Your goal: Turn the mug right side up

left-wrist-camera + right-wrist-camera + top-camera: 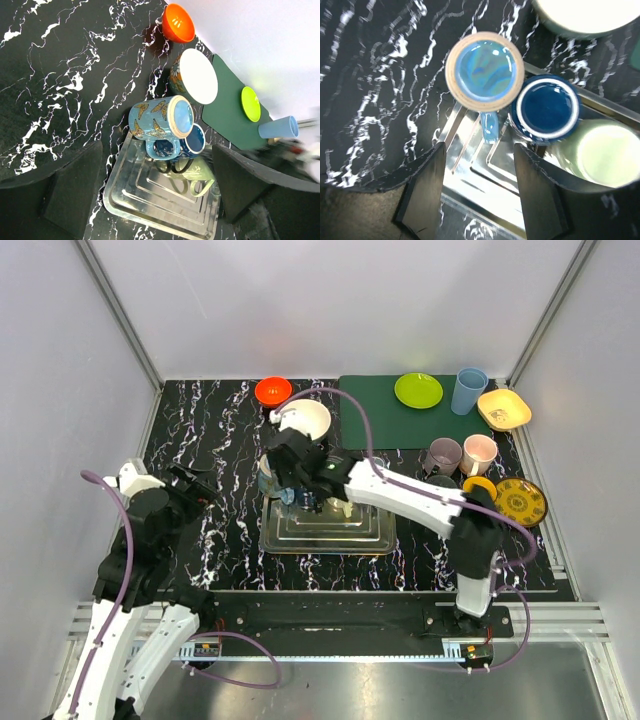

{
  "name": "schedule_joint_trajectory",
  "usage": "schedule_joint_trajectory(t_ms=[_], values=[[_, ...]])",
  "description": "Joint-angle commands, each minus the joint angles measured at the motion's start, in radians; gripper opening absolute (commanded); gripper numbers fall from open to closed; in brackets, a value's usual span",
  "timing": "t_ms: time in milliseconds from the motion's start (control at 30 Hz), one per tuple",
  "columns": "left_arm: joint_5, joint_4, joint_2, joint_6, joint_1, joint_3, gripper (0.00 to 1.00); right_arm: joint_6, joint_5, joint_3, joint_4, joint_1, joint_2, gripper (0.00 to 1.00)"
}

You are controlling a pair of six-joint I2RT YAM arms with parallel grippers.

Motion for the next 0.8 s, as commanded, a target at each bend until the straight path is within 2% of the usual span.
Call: schedule_joint_trajectory(t_ms=[0,100,133,200,300,500,767], values=[[0.060,0.084,0.028,0.100,-0.002,0.011,0.95,-0.014,0.218,-0.021,-0.086,0.027,-0.344,0.63],[0.158,0.118,0.053,0.158,-0.005,0.010,0.96,0.059,0.289,-0.186,-0.217,-0.031,-0.533,0.66],[0.209,0.127,0.059,0.160,-0.007,0.005,0.98,0.085,0.277,-0.255,-0.254,-0.108,-0.570,0.66],[0.258,0.159,0.071,0.155,-0.027,-0.022,0.99,0.135,0.291,-0.323,-0.320,-0.160,-0.634,0.66],[0.289,0.181,0.073,0.150,-0.079,-0.052,0.99,0.224,0.338,-0.447,-0.464,-0.174,-0.739,0.66],[0.226,0.155,0.112,0.172,-0.146,-0.052,0.99,0.448,0.314,-0.604,-0.603,-0.174,-0.796,0.68],[0.208,0.113,0.183,0.101,-0.145,-0.064,0.99,0.614,0.320,-0.718,-0.637,-0.188,-0.810,0.71]])
